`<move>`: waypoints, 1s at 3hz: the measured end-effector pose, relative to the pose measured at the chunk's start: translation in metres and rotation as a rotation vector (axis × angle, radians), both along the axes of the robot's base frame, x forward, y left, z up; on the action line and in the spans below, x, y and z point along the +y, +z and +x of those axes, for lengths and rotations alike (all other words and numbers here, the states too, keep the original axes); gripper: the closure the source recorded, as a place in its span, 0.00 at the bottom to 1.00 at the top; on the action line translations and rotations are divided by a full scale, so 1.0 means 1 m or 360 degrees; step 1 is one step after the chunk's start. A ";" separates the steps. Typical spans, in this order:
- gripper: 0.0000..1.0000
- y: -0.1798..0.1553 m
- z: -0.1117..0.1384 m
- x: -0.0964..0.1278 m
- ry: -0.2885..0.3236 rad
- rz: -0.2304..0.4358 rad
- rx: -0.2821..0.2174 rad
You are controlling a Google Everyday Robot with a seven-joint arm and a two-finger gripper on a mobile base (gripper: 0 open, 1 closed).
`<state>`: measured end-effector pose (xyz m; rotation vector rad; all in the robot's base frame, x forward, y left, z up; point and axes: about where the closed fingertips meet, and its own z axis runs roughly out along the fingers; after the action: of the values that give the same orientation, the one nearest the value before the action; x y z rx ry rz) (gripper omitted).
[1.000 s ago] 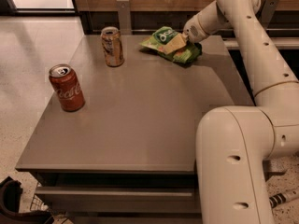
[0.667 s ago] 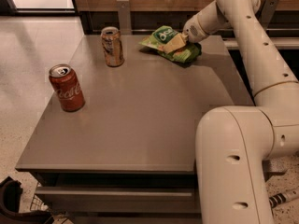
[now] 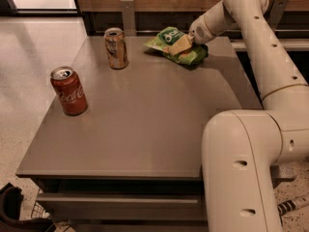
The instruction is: Move green rice chip bag near coke can
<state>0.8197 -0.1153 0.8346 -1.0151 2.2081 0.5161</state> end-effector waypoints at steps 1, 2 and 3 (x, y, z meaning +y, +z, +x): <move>1.00 0.001 0.000 0.000 0.0000 0.0000 0.0000; 1.00 0.028 -0.011 -0.017 -0.0018 -0.0043 -0.0058; 1.00 0.068 -0.034 -0.042 -0.0061 -0.0108 -0.0148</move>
Offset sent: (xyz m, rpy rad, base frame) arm -0.0820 -0.0513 0.0899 -0.0995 -0.1469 -0.0522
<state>0.7859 -0.1577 0.9021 -1.0095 2.1705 0.3718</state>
